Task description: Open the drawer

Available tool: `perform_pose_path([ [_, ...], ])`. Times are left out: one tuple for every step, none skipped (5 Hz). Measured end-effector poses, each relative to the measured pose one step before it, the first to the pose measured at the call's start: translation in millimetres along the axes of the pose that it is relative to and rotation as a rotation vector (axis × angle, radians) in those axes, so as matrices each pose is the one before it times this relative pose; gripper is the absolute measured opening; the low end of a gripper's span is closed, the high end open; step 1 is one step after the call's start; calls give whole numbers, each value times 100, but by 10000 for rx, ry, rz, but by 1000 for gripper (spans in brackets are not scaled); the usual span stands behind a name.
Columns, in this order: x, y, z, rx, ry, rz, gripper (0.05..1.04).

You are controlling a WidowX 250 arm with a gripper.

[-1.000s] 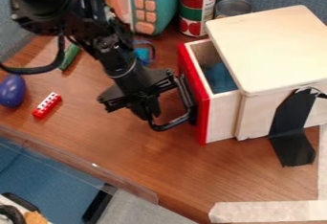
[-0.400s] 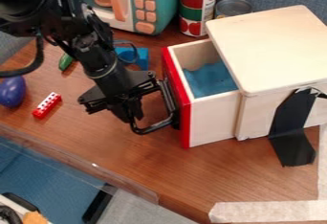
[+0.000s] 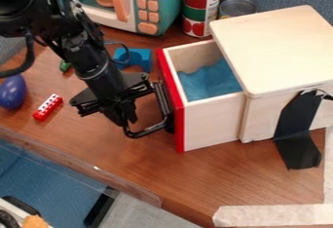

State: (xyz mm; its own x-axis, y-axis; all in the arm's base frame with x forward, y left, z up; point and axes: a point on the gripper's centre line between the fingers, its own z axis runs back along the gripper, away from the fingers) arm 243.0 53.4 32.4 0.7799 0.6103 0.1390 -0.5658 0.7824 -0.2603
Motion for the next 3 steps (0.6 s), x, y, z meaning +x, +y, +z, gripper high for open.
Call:
perform_pose_path([
  [-18,397,76,39,79,-17,128],
  [79,356,191,-16,12,50,128],
  [-112,294,220,19,-13,-25,128],
])
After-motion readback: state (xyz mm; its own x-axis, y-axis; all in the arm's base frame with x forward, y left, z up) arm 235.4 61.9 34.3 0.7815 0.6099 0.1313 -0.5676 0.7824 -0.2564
